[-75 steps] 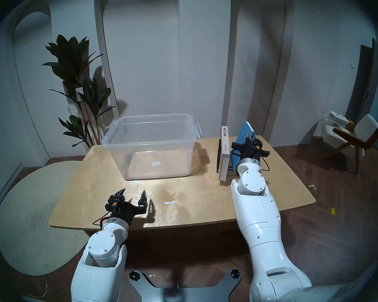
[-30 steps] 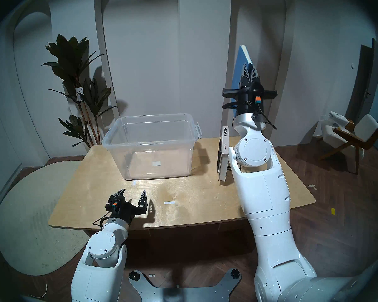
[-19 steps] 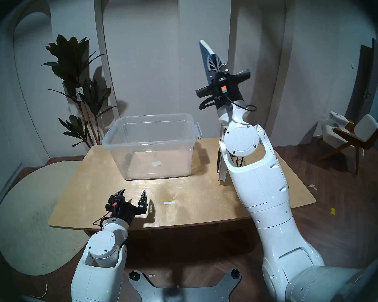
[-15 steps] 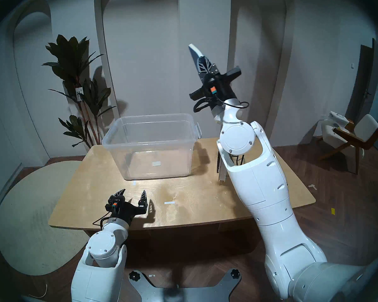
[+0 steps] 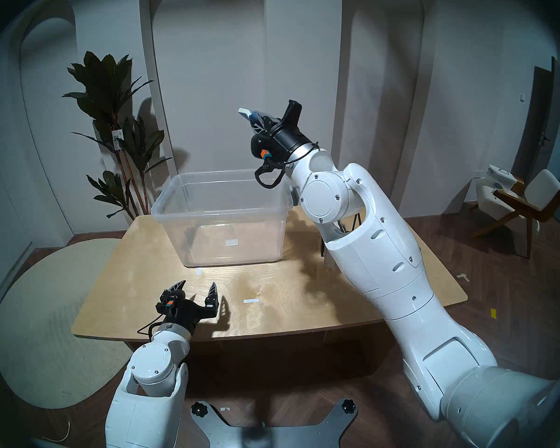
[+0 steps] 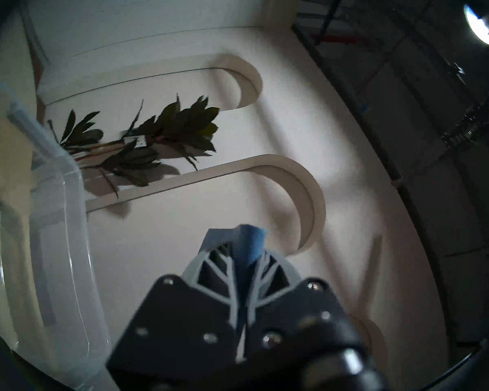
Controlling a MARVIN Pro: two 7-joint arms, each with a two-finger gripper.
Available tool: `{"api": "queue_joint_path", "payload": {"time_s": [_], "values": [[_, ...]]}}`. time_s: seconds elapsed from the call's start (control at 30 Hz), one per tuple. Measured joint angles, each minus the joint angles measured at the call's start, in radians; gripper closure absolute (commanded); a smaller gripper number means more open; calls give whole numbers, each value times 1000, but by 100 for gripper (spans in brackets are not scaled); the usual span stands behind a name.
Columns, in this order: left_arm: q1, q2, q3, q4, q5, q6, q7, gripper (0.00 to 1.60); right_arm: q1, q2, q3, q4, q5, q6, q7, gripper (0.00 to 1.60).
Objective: Pack the books into the storage box
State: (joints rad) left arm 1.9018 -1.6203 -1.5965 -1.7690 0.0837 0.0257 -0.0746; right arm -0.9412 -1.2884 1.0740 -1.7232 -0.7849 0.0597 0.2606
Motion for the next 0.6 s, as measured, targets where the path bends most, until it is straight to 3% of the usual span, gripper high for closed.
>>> {"api": "queue_joint_path", "payload": {"time_s": [0.4,0.6], "values": [[0,0,0,0,0,0,0,0,83,-80,-97,230,-76,1,-46,160],[0,0,0,0,0,0,0,0,109,-119,-135,291,-95,-6,-65,160]]}}
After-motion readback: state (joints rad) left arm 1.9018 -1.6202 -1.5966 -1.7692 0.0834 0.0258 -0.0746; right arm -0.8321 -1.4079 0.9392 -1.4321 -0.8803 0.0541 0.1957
